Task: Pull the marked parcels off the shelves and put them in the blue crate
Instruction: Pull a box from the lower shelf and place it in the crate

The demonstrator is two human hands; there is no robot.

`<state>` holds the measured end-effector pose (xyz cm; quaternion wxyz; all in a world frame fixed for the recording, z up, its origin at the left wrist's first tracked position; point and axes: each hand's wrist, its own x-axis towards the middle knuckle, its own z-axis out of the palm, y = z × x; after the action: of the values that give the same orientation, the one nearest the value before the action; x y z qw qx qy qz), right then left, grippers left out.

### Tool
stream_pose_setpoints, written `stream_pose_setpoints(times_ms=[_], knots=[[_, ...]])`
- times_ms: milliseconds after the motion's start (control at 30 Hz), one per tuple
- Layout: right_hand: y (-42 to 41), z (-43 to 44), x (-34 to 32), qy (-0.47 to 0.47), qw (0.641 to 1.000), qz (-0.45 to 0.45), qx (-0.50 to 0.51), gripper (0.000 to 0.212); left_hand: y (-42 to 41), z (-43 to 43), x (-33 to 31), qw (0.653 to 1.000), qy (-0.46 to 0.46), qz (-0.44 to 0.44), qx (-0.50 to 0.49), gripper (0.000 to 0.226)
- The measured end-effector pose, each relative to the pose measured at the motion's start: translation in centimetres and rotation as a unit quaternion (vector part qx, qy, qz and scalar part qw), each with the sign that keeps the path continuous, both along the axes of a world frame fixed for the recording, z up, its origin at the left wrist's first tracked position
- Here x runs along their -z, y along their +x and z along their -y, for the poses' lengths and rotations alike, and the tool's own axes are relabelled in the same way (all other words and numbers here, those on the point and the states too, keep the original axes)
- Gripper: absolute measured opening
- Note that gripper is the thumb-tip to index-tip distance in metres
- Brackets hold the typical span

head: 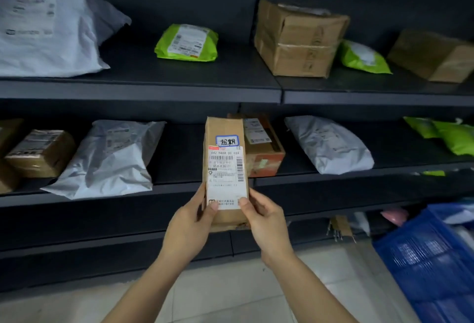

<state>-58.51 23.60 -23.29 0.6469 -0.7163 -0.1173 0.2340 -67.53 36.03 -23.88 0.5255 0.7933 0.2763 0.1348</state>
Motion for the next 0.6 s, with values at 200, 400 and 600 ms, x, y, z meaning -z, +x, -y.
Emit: stream_pose_setpoints(times_ms=[200,400,600], knots=[[-2.2,11.6,-1.7,0.043,0.997,0.045,0.043,0.03,-0.9,10.6,-2.1,0.998,0.0,0.031,0.048,0.05],[-3.7,23.8,-2.7,0.058,0.991,0.078,0.096,0.03,-0.8,21.9,-3.3,0.993,-0.011,0.048,0.104,0.051],[-4.0,34.3,-3.2,0.048,0.979,0.098,0.173,0.03,1.2,31.8,-3.4,0.982,-0.016,0.054,0.182,0.051]])
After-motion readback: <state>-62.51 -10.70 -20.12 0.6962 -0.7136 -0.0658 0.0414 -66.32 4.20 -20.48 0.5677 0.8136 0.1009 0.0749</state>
